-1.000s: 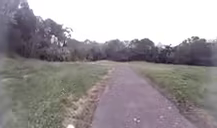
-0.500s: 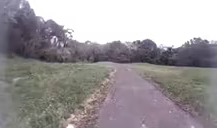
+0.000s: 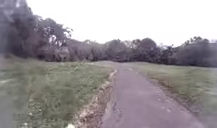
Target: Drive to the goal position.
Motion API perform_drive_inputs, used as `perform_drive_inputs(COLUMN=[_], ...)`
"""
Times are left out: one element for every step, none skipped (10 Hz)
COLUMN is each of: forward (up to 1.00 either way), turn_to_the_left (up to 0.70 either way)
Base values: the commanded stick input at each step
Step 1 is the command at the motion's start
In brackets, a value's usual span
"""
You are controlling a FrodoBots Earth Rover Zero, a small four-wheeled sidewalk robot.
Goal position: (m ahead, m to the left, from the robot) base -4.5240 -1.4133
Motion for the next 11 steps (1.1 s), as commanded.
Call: perform_drive_inputs(forward=[0.85,0.85,0.85,0.85,0.85,0.85,0.85,0.85,0.85,0.85,0.85], turn_to_the_left=[0.0,0.0,0.0,0.0,0.0,0.0,0.0,0.0,0.0,0.0,-0.09])
